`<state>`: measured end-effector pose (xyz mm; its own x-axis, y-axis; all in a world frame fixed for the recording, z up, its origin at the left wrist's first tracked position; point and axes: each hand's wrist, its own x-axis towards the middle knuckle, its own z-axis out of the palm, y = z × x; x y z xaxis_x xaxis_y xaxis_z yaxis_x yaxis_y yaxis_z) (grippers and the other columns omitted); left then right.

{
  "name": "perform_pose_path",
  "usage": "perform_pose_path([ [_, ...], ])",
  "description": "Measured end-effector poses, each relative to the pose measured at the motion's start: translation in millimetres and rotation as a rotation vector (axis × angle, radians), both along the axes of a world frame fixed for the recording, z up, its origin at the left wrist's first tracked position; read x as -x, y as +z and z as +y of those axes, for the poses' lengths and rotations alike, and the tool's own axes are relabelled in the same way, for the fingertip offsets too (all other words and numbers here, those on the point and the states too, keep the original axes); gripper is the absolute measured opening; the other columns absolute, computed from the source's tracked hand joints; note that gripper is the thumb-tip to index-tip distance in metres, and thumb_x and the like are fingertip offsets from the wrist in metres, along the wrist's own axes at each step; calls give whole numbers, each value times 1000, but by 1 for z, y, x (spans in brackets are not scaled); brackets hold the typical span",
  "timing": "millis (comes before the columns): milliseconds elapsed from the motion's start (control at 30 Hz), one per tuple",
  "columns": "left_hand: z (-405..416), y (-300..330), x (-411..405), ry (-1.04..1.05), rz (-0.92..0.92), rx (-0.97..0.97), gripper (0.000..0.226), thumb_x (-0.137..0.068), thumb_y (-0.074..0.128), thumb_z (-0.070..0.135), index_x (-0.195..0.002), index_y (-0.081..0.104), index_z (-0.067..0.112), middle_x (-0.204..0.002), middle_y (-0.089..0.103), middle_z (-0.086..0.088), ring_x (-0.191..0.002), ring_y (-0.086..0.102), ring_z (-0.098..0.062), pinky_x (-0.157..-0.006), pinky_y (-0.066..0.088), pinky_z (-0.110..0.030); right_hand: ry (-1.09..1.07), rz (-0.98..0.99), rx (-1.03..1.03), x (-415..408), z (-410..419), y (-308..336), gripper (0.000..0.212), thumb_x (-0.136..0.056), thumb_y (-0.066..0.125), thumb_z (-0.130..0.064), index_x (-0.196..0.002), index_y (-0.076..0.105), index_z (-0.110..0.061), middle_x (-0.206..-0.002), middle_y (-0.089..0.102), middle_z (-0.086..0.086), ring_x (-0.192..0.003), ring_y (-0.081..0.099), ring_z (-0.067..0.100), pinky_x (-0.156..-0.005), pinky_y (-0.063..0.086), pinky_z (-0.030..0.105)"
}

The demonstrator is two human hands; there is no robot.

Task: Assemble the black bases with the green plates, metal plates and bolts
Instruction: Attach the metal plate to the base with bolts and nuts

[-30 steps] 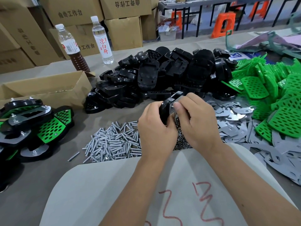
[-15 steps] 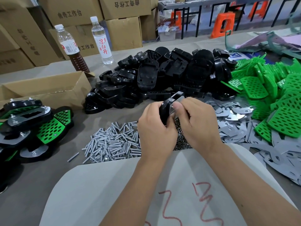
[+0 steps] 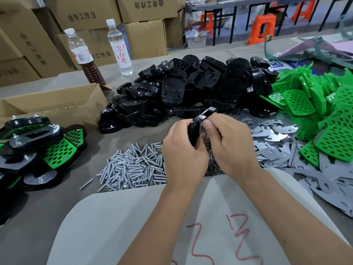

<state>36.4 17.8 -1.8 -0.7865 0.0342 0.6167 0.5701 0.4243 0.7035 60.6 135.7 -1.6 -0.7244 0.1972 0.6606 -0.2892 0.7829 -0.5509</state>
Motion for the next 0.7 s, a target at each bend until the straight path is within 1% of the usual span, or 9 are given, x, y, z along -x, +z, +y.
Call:
perform_pose_path([
  [67, 0, 0, 1, 1, -4, -10, 11, -88, 75, 11, -98, 69, 10, -88, 69, 1, -82, 62, -19, -74, 48, -32, 4, -11, 10, -1, 0, 0, 20, -104, 54, -22, -87, 55, -13, -83, 57, -6, -75, 53, 19, -68, 45, 41],
  [133, 0, 0, 1, 4, -2, -14, 12, -87, 75, 10, -97, 69, 10, -87, 69, 2, -81, 62, -18, -73, 48, -30, 21, -11, -21, -1, -1, -1, 14, -103, 56, -17, -89, 54, -12, -87, 55, -7, -76, 52, 18, -68, 45, 41],
  [233, 0, 0, 0, 6, 0, 6, 15, -85, 77, 9, -98, 69, 11, -88, 69, 2, -82, 62, -18, -73, 47, -29, -17, -2, -7, 0, 0, 0, 29, -107, 49, -24, -81, 54, -11, -75, 57, -4, -69, 53, 22, -64, 46, 47],
  [300, -1, 0, 1, 8, -1, 1, 14, -86, 76, 10, -97, 69, 10, -88, 69, 2, -82, 62, -19, -74, 47, -30, -13, -16, 28, -1, 0, 0, 23, -105, 52, -27, -86, 54, -15, -74, 60, -8, -68, 56, 19, -64, 46, 43],
  [367, -1, 0, 1, 7, -8, -10, 12, -87, 75, 11, -97, 69, 10, -87, 69, 2, -82, 63, -19, -74, 48, -33, 15, -28, 2, -2, 0, -1, 14, -103, 56, -20, -90, 54, -14, -77, 58, -9, -71, 54, 18, -65, 45, 41],
  [400, -1, -1, 1, 7, -10, -10, 11, -88, 74, 11, -97, 69, 11, -87, 69, 2, -82, 63, -19, -74, 49, -33, 14, -33, -17, -2, -1, -1, 17, -103, 55, -19, -88, 54, -13, -77, 57, -7, -71, 53, 19, -64, 45, 44],
  [500, -1, -1, 0, 11, -6, 5, 13, -87, 75, 10, -98, 69, 11, -88, 69, 2, -83, 63, -19, -75, 49, -33, -25, -42, -9, -1, -1, 1, 31, -106, 47, -29, -82, 55, -12, -72, 60, -4, -68, 56, 23, -64, 47, 46],
  [600, 0, -1, 0, 7, -13, 6, 11, -88, 75, 12, -98, 69, 11, -88, 69, 2, -82, 63, -17, -74, 48, -31, 11, -47, 9, -2, -1, 0, 19, -103, 51, -26, -89, 52, -14, -73, 55, -9, -68, 52, 19, -63, 44, 44],
  [700, 0, 0, 0, 10, -14, 1, 11, -89, 75, 11, -99, 69, 11, -89, 69, 2, -83, 63, -17, -75, 48, -29, 7, -38, -11, -2, -2, 1, 28, -106, 48, -24, -81, 49, -12, -70, 52, -5, -66, 50, 23, -61, 44, 48],
])
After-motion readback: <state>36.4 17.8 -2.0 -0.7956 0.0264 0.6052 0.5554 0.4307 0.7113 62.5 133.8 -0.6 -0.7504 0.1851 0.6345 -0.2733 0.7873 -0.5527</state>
